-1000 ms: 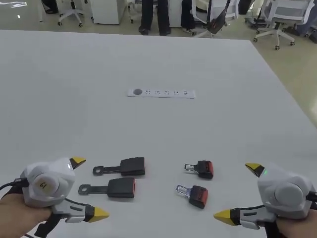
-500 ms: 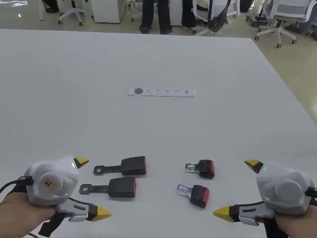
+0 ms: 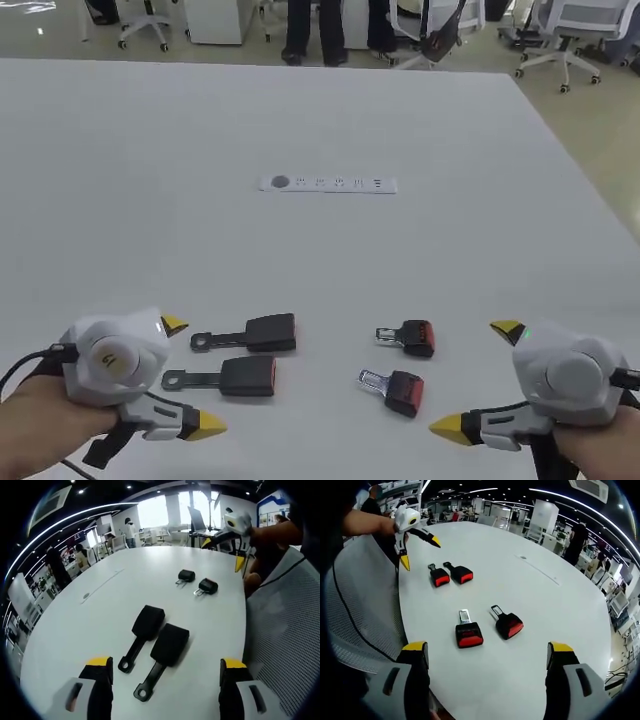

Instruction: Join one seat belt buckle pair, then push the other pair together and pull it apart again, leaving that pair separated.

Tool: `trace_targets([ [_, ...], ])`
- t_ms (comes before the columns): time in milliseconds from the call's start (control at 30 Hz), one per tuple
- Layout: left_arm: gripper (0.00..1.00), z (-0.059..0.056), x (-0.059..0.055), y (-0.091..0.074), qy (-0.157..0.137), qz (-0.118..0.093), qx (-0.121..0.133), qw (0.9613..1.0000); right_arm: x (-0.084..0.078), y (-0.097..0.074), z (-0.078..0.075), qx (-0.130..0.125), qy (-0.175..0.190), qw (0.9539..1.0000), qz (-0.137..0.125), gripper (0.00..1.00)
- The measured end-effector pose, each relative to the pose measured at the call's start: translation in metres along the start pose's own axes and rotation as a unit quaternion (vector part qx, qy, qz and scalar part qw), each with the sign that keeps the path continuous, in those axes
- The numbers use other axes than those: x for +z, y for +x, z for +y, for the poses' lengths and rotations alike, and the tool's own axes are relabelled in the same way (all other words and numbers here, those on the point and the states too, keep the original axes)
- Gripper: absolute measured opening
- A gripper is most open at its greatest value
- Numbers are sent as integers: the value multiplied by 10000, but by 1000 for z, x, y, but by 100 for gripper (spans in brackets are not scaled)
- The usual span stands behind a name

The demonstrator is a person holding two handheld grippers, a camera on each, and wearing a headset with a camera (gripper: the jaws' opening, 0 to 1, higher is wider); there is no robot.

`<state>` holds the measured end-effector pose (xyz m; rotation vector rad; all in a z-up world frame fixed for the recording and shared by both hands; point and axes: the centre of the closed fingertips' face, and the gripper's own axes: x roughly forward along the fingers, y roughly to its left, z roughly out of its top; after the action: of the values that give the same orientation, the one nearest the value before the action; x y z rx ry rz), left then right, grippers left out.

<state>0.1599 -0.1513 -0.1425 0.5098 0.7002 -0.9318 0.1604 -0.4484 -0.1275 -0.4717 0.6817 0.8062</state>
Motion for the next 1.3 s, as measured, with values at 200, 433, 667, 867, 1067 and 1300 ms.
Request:
trace_targets([
  [200, 87, -5, -1, 3, 132, 110, -123, 9998, -2, 6, 2, 115, -117, 9999, 28, 95],
  [433, 84, -4, 3, 9, 277, 183, -204, 9992, 3, 12, 3, 242, -261, 9994, -6, 88],
  [667, 74, -5, 8, 18, 436, 250, -325, 9982, 3, 19, 6, 462, -302, 9985, 36, 76],
  [867, 68, -6, 7, 25, 523, 317, -443, 9971, 2, 25, 19, 739, -276, 9968, 133, 61],
  [1067, 59, -7, 4, 30, 502, 392, -582, 9963, 2, 31, 24, 803, -364, 9960, 170, 58],
  [1300, 56, -4, 2, 39, 540, 449, -616, 9956, 2, 36, 30, 938, -469, 9942, 236, 51],
])
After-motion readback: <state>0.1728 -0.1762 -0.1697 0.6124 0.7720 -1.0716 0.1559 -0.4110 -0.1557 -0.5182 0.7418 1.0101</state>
